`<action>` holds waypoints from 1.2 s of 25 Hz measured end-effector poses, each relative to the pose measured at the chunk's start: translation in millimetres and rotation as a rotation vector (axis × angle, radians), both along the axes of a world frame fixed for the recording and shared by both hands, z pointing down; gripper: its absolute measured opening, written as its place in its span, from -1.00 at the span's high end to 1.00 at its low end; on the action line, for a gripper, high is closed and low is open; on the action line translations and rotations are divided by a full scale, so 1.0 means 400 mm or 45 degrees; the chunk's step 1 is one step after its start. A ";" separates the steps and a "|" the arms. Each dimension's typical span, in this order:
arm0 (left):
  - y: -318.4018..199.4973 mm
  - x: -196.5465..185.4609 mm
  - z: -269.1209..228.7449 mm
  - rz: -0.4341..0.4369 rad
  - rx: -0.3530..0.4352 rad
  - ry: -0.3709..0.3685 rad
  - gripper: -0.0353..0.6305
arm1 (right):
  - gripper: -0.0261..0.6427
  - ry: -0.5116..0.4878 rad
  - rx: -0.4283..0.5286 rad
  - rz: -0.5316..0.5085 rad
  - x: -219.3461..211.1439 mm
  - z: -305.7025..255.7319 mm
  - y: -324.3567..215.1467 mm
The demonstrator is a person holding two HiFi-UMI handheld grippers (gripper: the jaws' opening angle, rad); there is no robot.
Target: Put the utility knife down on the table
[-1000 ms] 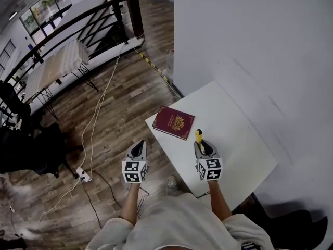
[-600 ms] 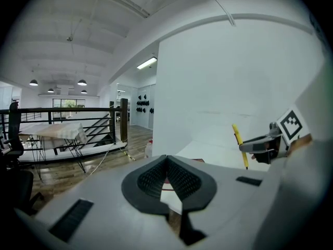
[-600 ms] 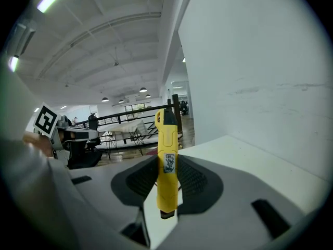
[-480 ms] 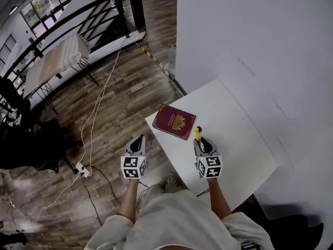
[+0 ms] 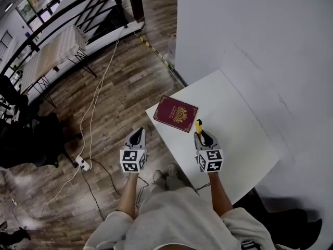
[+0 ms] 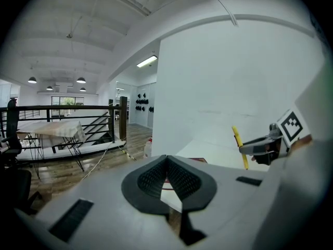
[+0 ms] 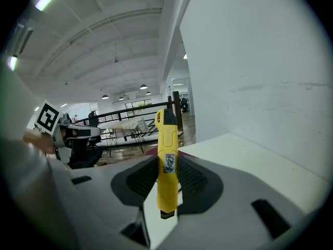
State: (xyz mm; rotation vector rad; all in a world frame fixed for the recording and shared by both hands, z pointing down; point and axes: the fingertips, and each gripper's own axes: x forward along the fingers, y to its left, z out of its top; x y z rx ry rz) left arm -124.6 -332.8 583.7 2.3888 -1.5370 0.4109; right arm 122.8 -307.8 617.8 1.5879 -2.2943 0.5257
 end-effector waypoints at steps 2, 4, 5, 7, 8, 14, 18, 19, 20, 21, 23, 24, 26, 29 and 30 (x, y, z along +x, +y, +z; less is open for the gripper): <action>0.000 0.000 0.009 0.009 -0.006 0.002 0.88 | 0.59 0.005 -0.008 -0.002 -0.005 0.008 0.002; 0.003 0.003 0.022 0.023 -0.019 0.000 0.88 | 0.59 0.009 -0.020 -0.003 -0.008 0.018 0.007; 0.006 0.004 0.028 0.030 -0.026 -0.003 0.88 | 0.59 0.010 -0.027 -0.002 -0.010 0.022 0.011; 0.010 0.005 0.039 0.046 -0.041 -0.005 0.88 | 0.59 0.015 -0.042 0.003 -0.012 0.031 0.020; 0.013 0.007 0.044 0.054 -0.047 -0.006 0.88 | 0.59 0.019 -0.049 0.007 -0.011 0.037 0.025; 0.017 0.016 0.072 0.093 -0.073 -0.006 0.88 | 0.59 0.037 -0.100 0.026 -0.006 0.083 0.047; 0.018 0.023 0.098 0.112 -0.093 -0.006 0.88 | 0.59 0.049 -0.131 0.031 -0.002 0.114 0.061; 0.017 0.025 0.105 0.116 -0.097 -0.006 0.88 | 0.59 0.052 -0.137 0.032 -0.001 0.120 0.063; 0.016 0.027 0.110 0.121 -0.101 -0.005 0.88 | 0.59 0.056 -0.143 0.033 0.000 0.126 0.066; 0.016 0.028 0.115 0.125 -0.104 -0.005 0.88 | 0.59 0.060 -0.150 0.033 0.000 0.132 0.068; 0.015 0.030 0.123 0.131 -0.111 -0.003 0.88 | 0.59 0.066 -0.164 0.032 -0.001 0.142 0.074; 0.016 0.031 0.126 0.135 -0.115 -0.001 0.88 | 0.59 0.069 -0.172 0.033 -0.002 0.148 0.078; 0.018 0.033 0.134 0.141 -0.122 0.001 0.88 | 0.59 0.076 -0.189 0.032 -0.002 0.162 0.088; 0.016 0.034 0.146 0.145 -0.125 0.004 0.88 | 0.59 0.092 -0.209 0.020 -0.006 0.183 0.094; 0.015 0.033 0.149 0.146 -0.127 0.004 0.88 | 0.59 0.102 -0.217 0.011 -0.009 0.189 0.096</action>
